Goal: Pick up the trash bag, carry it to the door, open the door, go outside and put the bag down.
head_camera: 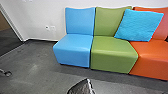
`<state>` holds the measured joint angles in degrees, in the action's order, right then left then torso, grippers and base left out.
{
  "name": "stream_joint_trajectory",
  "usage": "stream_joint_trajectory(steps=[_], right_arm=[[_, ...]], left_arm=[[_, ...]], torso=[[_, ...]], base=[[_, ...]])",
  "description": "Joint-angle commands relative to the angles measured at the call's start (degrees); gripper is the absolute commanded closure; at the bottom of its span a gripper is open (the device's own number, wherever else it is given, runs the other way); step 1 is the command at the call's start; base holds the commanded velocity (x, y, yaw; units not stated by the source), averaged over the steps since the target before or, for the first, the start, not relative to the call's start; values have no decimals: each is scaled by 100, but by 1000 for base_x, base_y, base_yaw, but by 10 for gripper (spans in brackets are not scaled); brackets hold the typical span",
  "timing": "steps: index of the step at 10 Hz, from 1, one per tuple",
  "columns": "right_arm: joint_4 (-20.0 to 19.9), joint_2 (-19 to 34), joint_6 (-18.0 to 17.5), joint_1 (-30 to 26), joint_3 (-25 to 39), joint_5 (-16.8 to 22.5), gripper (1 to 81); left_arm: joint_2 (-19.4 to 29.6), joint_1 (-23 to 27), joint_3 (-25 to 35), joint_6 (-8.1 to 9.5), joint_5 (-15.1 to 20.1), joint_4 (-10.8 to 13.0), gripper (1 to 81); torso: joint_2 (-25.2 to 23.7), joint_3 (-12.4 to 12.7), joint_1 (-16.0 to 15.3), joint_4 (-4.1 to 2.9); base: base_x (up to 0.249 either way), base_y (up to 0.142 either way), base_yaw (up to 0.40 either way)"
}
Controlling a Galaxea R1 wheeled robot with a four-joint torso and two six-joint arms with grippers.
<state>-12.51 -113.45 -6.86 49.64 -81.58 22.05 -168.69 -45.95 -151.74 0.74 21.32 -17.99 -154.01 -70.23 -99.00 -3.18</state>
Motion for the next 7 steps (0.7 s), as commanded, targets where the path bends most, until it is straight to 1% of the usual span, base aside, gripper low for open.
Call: stream_joint_trajectory(steps=[1, 3, 6, 7], right_arm=[[-155, 258, 9, -467, 143, 326, 10], [-155, 249, 10, -450, 117, 326, 10], [-147, 258, 10, -441, 100, 334, 10], [-147, 249, 10, -432, 99, 326, 10]], left_arm=[[64, 635, -32, -74, 267, 33, 811], [46, 635, -32, -74, 276, 42, 811], [46, 485, -32, -66, 267, 15, 811], [54, 468, -32, -66, 276, 15, 811]], torso=[[0, 0, 0, 0], [0, 0, 0, 0], [0, 0, 0, 0], [573, 0, 369, 0]], base=[[0, 0, 0], [0, 0, 0], [0, 0, 0], [0, 0, 0]])
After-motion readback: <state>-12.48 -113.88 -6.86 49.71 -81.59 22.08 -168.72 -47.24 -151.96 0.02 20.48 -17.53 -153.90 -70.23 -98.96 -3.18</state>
